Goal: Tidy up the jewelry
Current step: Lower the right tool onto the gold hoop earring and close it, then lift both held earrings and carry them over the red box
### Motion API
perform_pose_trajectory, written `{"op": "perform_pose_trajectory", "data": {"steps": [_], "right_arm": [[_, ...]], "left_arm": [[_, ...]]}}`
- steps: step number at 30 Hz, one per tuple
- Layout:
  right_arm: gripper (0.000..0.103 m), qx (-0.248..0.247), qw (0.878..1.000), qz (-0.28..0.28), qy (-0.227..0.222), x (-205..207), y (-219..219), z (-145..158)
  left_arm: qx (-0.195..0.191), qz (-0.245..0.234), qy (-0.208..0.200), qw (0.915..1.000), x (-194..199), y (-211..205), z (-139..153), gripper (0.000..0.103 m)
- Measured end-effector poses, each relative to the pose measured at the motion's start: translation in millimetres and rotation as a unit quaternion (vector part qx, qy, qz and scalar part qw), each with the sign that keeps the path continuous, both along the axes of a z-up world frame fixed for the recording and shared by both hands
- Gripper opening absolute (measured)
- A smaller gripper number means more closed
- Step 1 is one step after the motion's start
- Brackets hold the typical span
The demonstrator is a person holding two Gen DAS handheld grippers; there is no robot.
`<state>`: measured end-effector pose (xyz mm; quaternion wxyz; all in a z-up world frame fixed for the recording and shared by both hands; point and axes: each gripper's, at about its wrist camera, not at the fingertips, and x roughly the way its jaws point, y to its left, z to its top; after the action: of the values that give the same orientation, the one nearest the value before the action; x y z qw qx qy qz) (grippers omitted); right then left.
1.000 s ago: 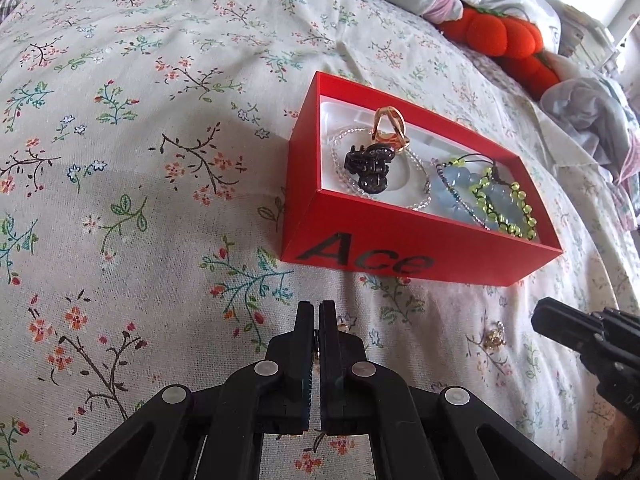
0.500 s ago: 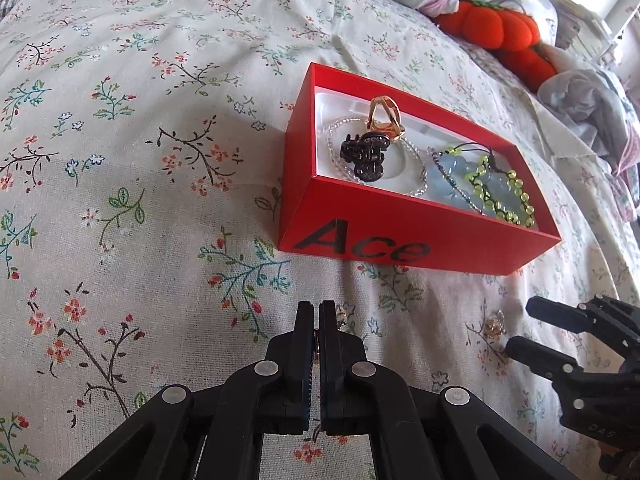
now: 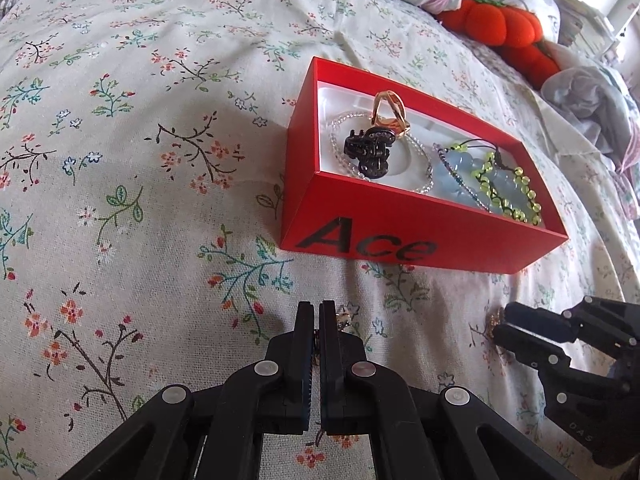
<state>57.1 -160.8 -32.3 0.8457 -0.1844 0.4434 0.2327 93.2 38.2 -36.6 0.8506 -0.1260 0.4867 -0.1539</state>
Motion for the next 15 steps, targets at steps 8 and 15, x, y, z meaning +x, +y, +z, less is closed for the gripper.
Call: {"op": "perform_pose_trajectory", "data": {"steps": [8, 15], "right_arm": [[0.004, 0.023, 1.0, -0.015, 0.015, -2.4, -11.7, 4.0], [0.006, 0.022, 0.999, -0.029, 0.037, -5.9, -23.3, 9.2]], "left_arm": [[-0.003, -0.002, -0.009, 1.0, -2.0, 1.5, 6.5, 0.0], [-0.003, -0.006, -0.011, 0.9999, -5.2, 0.7, 9.0, 0.0]]}}
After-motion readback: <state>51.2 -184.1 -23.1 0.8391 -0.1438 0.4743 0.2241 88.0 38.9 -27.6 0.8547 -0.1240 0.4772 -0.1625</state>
